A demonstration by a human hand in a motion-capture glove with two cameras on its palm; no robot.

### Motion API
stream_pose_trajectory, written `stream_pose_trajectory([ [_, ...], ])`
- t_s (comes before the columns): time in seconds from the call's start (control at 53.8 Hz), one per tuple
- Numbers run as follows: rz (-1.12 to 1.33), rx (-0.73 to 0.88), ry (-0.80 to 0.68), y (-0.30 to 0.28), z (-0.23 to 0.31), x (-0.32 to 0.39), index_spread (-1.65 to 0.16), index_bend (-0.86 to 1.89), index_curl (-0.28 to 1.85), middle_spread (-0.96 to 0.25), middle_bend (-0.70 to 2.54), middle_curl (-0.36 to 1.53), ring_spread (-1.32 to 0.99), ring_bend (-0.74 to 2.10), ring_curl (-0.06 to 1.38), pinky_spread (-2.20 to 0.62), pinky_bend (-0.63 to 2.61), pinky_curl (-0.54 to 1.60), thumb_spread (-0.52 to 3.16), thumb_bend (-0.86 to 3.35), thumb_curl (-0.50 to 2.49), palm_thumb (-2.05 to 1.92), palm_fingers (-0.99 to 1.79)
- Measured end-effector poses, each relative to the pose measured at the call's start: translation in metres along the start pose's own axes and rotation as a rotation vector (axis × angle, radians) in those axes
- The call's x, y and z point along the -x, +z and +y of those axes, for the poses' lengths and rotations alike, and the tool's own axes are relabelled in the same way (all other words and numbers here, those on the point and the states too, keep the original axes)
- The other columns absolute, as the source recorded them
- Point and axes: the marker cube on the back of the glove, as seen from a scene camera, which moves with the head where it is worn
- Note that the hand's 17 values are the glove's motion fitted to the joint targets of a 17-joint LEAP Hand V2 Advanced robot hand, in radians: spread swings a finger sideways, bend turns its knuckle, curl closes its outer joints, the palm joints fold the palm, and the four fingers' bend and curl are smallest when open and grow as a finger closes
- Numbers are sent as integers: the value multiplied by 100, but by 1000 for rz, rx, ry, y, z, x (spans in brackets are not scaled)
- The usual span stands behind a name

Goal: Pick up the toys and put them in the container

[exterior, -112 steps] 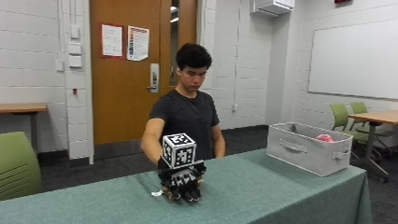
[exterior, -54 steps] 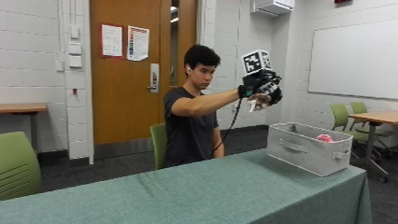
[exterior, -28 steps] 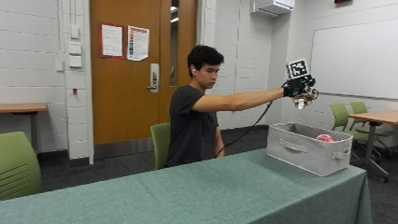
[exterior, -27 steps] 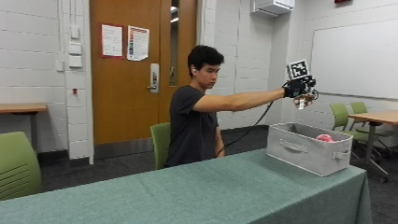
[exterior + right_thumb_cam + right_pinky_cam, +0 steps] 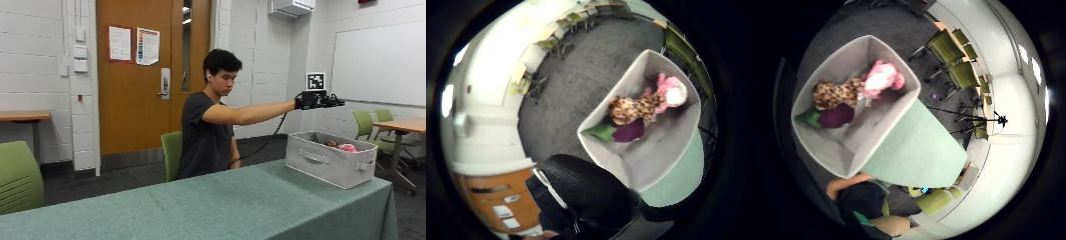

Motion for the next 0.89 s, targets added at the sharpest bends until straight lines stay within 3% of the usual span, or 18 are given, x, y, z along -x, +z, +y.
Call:
stream_pose_trajectory([
  [0.074, -70, -9, 28, -7, 21, 1, -11, 6, 50, -1, 21, 48, -12, 32, 25, -10, 75, 35, 90, -17, 42, -23, -27],
  [0.428, 184, -15, 186, 10, 150, -169, -13, 15, 41, -2, 18, 43, -13, 18, 25, -6, 58, 31, 89, -16, 22, -23, -11],
  [0.633, 121, 2, 331, 39, 223, -239, -15, 16, 39, -3, 19, 42, -15, 18, 26, -5, 55, 31, 89, -15, 16, -22, -7],
  [0.893, 72, -2, 379, 55, 251, -268, -16, 16, 39, -4, 19, 41, -17, 17, 26, -5, 52, 31, 88, -15, 11, -22, -6],
])
